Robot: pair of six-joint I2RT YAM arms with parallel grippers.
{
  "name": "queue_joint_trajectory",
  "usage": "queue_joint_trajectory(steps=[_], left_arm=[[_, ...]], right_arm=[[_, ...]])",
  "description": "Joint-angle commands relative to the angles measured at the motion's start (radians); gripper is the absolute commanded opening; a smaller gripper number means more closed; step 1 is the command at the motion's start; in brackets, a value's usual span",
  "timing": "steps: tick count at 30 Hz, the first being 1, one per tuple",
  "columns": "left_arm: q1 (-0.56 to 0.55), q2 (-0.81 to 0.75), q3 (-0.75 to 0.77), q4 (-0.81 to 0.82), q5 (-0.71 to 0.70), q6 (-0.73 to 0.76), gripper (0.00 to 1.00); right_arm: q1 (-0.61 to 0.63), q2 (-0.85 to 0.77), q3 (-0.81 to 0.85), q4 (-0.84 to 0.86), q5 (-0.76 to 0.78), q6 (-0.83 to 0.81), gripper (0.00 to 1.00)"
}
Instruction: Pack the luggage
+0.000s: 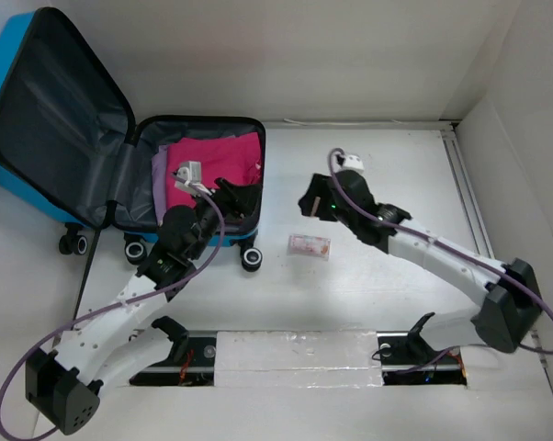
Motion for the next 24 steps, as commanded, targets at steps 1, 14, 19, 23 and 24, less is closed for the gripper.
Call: queue_joint_trajectory(steps=[1, 14, 19, 23, 24], left_arm=[[-0.003, -0.111, 0.031, 0.023, -0.073, -0.022, 0.65], [-0.003, -0.157, 0.095, -0.132, -0.084, 0.004, 0.65], [-0.033, 0.014, 0.072, -0.086, 0.042, 0.03, 0.65], [-0.256, 0.205, 0.124, -0.114, -0.153, 0.096, 0.73], [-0.31, 0.249, 0.167, -0.149, -0.212, 0.107, 0.73]], right_arm=[[0.074, 0.195, 0.229, 0.107, -0.141, -0.089, 0.43], [0.067, 0.81, 1.195, -0.249, -0.218, -0.187, 0.94], [-0.1, 0.398, 0.518, 0.089, -0.252, -0.182, 0.89], [-0.185, 0.148, 0.085, 0.101, -0.197, -0.21, 0.77], [-0.196, 0.064, 0.02, 0.118, -0.196, -0.21, 0.6]])
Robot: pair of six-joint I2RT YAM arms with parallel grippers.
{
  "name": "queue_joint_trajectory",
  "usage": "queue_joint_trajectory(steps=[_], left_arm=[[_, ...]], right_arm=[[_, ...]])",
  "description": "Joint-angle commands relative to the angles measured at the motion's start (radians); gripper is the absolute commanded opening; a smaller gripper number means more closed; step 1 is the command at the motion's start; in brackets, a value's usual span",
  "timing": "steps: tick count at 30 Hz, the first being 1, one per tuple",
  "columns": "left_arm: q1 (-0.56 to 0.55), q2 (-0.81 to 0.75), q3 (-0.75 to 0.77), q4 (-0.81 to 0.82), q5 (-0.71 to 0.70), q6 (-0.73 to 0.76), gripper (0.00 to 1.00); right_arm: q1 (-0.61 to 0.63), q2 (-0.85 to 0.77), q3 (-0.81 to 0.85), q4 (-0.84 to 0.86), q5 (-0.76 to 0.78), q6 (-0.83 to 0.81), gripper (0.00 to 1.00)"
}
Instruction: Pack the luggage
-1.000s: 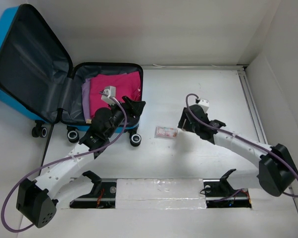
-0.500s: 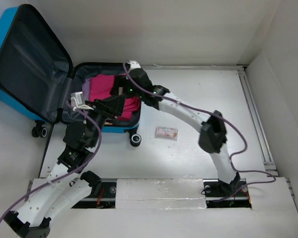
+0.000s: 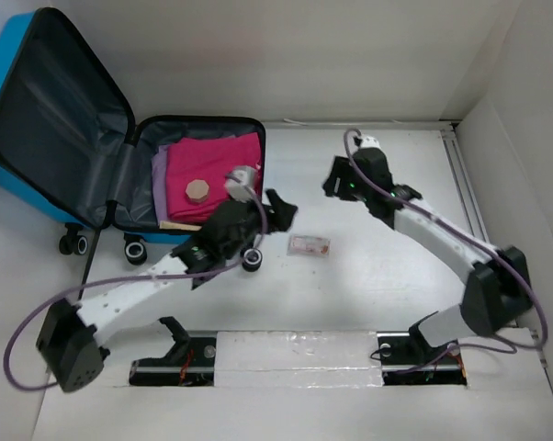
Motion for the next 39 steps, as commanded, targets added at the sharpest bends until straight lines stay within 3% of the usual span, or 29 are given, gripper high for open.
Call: queue_joint_trajectory(steps=[1, 4, 8, 14, 18, 22, 23, 24, 29, 34, 39], left_arm=[[-0.213, 0.161, 0.115, -0.069, -0.179, 0.066, 0.74], [-0.244, 0.235, 0.101, -0.05, -0.168, 0.025, 0.74], [-0.244, 0.37, 0.11, -0.065, -0.137, 0.049, 0.82], [-0.254, 0.534, 0.199, -0.086, -0.015, 0.298, 0.82], [-0.273, 0.561, 0.244, -0.177, 0.039, 0.321, 0.66], [-0.287, 0.547, 0.189, -0.188, 0.033, 0.231, 0.28], [-0.287, 0.527, 0.167, -0.174, 0.007, 0.205, 0.06], [-0.287, 0.516, 0.122, -0.148, -0.013, 0.178, 0.0], [-0.287, 0.533, 0.072, -0.123, -0.097, 0.039, 0.0], [-0.267, 0.582, 0.072, -0.163, -0.274, -0.053, 0.0], [-0.234, 0.706, 0.191, -0.223, -0.373, -0.058, 0.0]], right_arm=[[-0.003, -0.176, -0.273, 0.121, -0.019, -0.023, 0.54], [-0.004, -0.288, -0.392, 0.122, -0.028, -0.023, 0.54], [-0.025, -0.434, -0.524, 0.113, 0.039, 0.015, 0.54], [-0.12, -0.592, -0.61, 0.083, 0.05, 0.025, 0.54], [-0.16, -0.636, -0.621, 0.064, 0.017, 0.002, 0.55], [-0.183, -0.636, -0.63, 0.063, -0.005, -0.008, 0.56], [-0.183, -0.636, -0.63, 0.063, -0.017, -0.008, 0.56], [-0.183, -0.636, -0.63, 0.063, -0.017, -0.008, 0.56], [-0.192, -0.636, -0.63, 0.073, -0.04, -0.008, 0.56], [-0.192, -0.645, -0.641, 0.085, -0.075, -0.008, 0.56], [-0.192, -0.646, -0.679, 0.128, -0.108, 0.003, 0.56]])
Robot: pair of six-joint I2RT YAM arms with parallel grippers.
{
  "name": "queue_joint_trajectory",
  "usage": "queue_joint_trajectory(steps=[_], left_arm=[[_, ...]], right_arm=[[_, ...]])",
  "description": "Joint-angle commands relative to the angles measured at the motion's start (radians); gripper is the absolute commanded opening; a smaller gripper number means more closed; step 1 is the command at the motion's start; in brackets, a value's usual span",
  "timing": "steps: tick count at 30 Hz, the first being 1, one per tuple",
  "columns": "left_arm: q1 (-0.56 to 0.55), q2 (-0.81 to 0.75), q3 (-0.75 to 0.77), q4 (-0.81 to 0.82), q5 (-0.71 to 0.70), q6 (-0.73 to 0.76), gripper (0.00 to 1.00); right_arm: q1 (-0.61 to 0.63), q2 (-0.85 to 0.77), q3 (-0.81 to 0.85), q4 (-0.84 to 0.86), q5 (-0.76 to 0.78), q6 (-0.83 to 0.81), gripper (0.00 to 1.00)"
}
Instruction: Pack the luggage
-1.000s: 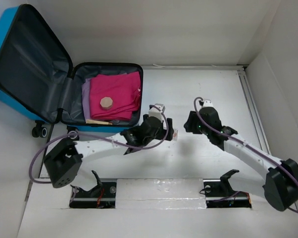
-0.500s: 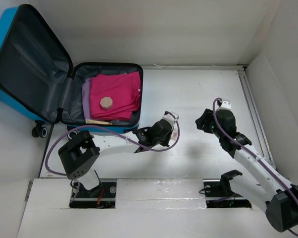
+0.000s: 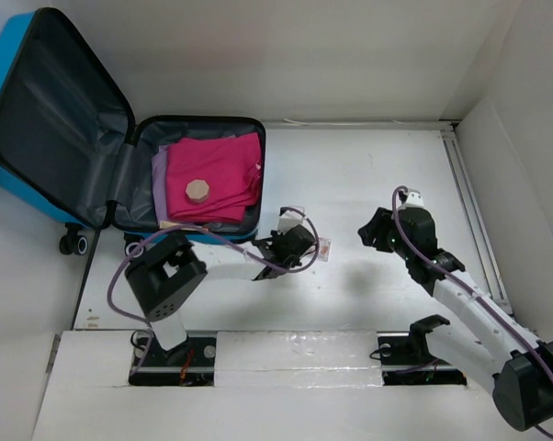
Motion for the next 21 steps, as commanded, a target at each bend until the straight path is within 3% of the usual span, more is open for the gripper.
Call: queue_joint_trajectory(steps=[1, 9, 16, 19, 21], left_arm=[[0.013, 0.103, 0.104, -0.061, -0.127, -0.029, 0.0], [0.076, 0.216, 0.211, 0.006, -0.067, -0.011, 0.01], [0.096, 0.215, 0.32, 0.0, 0.0, 0.024, 0.26], [0.096, 0.145, 0.252, 0.023, 0.009, 0.024, 0.43], [0.096, 0.112, 0.198, 0.043, 0.022, 0.024, 0.43]], right_arm=[[-0.008, -0.002, -0.013, 0.06, -0.033, -0.004, 0.56], [0.001, -0.011, -0.004, 0.06, -0.033, -0.004, 0.56], [0.01, -0.011, 0.006, 0.051, -0.033, -0.004, 0.56], [0.01, -0.02, 0.006, 0.051, -0.024, -0.004, 0.57], [0.01, -0.02, 0.006, 0.051, -0.024, -0.004, 0.57]])
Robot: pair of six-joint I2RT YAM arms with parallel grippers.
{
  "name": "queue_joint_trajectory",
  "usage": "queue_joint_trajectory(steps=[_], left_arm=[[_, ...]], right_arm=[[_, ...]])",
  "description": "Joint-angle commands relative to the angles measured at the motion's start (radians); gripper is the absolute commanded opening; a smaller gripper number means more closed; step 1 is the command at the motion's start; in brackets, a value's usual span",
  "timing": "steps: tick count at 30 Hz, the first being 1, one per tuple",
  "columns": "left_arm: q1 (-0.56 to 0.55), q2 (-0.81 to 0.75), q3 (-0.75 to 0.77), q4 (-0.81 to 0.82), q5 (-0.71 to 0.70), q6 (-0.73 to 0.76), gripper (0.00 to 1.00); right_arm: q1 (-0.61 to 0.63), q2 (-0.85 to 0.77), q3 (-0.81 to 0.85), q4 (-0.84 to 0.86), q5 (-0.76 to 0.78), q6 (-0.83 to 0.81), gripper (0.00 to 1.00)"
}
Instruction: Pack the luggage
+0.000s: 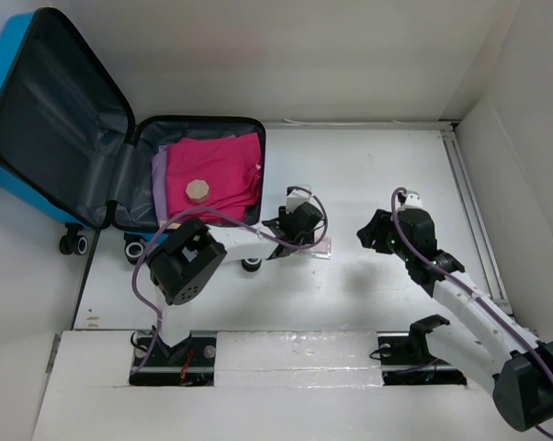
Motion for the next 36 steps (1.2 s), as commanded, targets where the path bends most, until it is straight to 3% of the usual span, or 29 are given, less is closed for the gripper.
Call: queue_joint_trajectory(steps=[1, 6, 15, 16, 18, 20, 22, 28, 36], left_arm=[[-0.003, -0.125, -0.069, 0.024, 0.043, 0.008, 0.43], [-0.003, -0.185, -0.168, 0.075, 0.107, 0.032, 0.46], [-0.003, -0.296, -0.206, 0.058, 0.11, 0.032, 0.46], [-0.003, -0.296, -0.197, 0.058, 0.122, 0.072, 0.53], [-0.003, -0.296, -0.186, 0.078, 0.153, 0.141, 0.76], [-0.018, -0.287, -0.159, 0.078, 0.23, 0.248, 0.82], [-0.049, -0.287, -0.158, 0.078, 0.254, 0.33, 0.85], [-0.049, -0.189, -0.123, 0.135, 0.382, 0.57, 0.85], [-0.017, -0.072, -0.002, 0.052, 0.45, 0.666, 0.89]], right_arm=[[0.016, -0.018, 0.025, 0.051, -0.001, -0.004, 0.57], [0.016, -0.009, 0.016, 0.06, -0.001, -0.004, 0.57], [0.016, -0.02, 0.016, 0.06, -0.001, -0.004, 0.57], [0.025, -0.02, 0.016, 0.06, -0.011, -0.004, 0.57], [0.025, -0.02, 0.016, 0.06, -0.011, -0.004, 0.67], [0.035, -0.02, 0.027, 0.06, -0.011, -0.015, 0.84], [0.035, -0.02, 0.036, 0.06, -0.011, -0.015, 0.89], [0.035, -0.01, 0.059, 0.069, -0.011, -0.015, 0.89], [0.035, -0.079, 0.091, -0.024, 0.058, -0.044, 1.0]])
